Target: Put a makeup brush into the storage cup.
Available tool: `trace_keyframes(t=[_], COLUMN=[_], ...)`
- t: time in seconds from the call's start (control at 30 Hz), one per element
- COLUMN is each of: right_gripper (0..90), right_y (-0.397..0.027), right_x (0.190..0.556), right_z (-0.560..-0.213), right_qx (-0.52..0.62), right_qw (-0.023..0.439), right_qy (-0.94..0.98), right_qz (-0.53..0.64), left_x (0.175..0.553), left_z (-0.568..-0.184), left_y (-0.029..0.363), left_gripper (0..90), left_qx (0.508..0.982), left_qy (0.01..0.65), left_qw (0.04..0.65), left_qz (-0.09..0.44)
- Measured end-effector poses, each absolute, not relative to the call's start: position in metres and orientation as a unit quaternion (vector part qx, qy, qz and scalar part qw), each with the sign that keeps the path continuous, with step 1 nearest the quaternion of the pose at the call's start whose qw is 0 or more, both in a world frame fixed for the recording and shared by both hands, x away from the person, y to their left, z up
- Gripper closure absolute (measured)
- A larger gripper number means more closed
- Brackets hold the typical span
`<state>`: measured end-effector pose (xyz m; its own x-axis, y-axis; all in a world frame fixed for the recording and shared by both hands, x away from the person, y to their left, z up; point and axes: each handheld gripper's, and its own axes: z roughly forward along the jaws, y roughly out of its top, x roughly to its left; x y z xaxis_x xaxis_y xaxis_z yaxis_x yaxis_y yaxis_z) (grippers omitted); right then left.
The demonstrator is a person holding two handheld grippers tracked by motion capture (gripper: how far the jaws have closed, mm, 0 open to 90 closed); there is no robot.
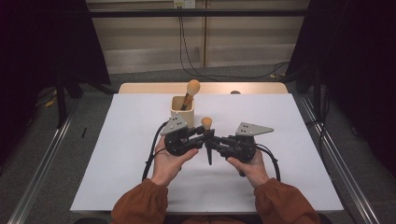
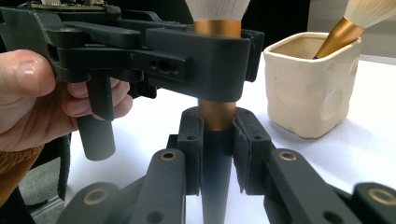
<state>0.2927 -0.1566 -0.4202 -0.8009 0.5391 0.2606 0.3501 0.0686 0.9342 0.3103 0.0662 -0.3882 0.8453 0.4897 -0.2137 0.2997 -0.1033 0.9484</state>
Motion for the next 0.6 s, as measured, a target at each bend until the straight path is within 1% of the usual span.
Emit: trace_keyframes(t=[0.2,0.33,0.4,0.47,0.53,0.57,0.6], right_gripper=[73.6,69.5,69.4,66.3,65.6,62.2,61.3], right_y=[-0.1576,-0.1572,-0.157,-0.1566,-0.1566,-0.1566,-0.1566], right_x=[0.2935,0.294,0.2939,0.2935,0.2934,0.2933,0.2932], right_z=[-0.4201,-0.4213,-0.4214,-0.4213,-0.4213,-0.4214,-0.4214], right_qx=[0.313,0.316,0.316,0.313,0.313,0.312,0.313], right_qw=[0.069,0.067,0.067,0.067,0.068,0.068,0.068], right_qy=[0.724,0.726,0.727,0.729,0.73,0.731,0.732], right_qz=[0.61,0.607,0.606,0.605,0.604,0.602,0.601], left_x=[0.3101,0.3104,0.3104,0.3105,0.3109,0.3111,0.3113], left_z=[-0.3878,-0.3875,-0.3872,-0.3871,-0.387,-0.3868,-0.3866], left_y=[0.0649,0.0651,0.0655,0.0661,0.0669,0.0674,0.0677], left_gripper=[69.5,69.5,69.6,69.6,69.5,69.5,69.5], left_qx=[0.742,0.741,0.741,0.741,0.74,0.74,0.739], left_qy=[0.264,0.265,0.265,0.264,0.264,0.265,0.264], left_qw=[0.611,0.611,0.612,0.611,0.612,0.613,0.613], left_qz=[0.078,0.082,0.082,0.084,0.084,0.086,0.086])
